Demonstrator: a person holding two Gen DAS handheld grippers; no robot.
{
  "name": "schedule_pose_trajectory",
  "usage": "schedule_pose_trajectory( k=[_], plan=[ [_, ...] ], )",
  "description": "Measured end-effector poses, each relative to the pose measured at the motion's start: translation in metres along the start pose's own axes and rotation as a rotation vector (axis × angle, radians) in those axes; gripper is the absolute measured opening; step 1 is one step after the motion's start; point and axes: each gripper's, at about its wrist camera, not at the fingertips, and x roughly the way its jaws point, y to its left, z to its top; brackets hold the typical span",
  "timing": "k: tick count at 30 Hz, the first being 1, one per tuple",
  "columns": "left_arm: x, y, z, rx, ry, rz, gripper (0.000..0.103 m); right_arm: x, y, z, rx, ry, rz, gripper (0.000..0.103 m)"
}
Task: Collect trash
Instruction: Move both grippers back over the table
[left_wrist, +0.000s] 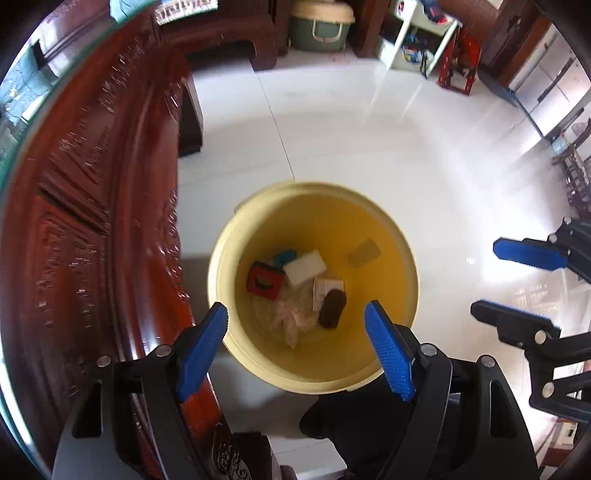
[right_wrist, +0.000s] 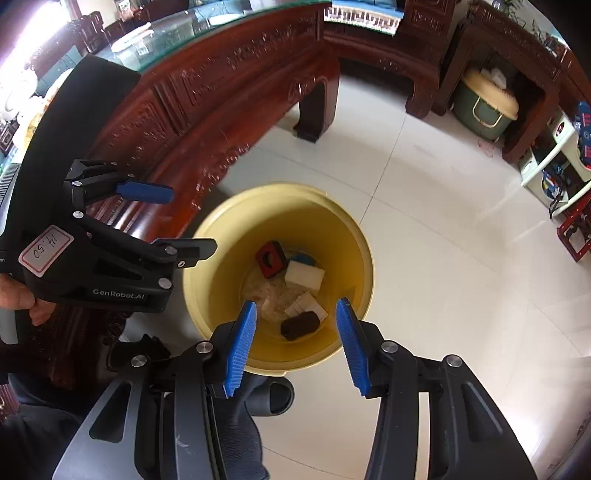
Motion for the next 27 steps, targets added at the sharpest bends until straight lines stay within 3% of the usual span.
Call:
schedule_pose_trajectory(
  k=[2,5,9,13,16,20,27],
  plan=[
    [-0.021,0.003,-0.003,-0.016,-0.062,0.000,0.076,-0.014,0.008,0.000,-0.006,-0.037,-0.006,0.047],
    [-0.062,0.011,-0.017,-0.040,-0.170,-0.002,0.077,-0.040,0.018,0.000,0.011,-0.139,-0.001,0.058],
    [-0.122,0.033,-0.054,-0.078,-0.297,0.016,0.088,-0.077,0.041,0.005,0.021,-0.303,0.029,0.069],
    [-0.175,0.077,-0.104,-0.174,-0.426,0.096,0.096,-0.109,0.086,0.015,-0.032,-0.465,0.072,0.091],
    [-0.207,0.119,-0.146,-0.306,-0.517,0.173,0.099,-0.125,0.130,0.022,-0.099,-0.561,0.098,0.095],
    [-0.243,0.174,-0.206,-0.496,-0.600,0.266,0.099,-0.130,0.194,0.038,-0.173,-0.602,0.151,0.095],
    [-0.282,0.254,-0.279,-0.715,-0.655,0.414,0.099,-0.112,0.286,0.070,-0.196,-0.532,0.326,0.095]
  ],
)
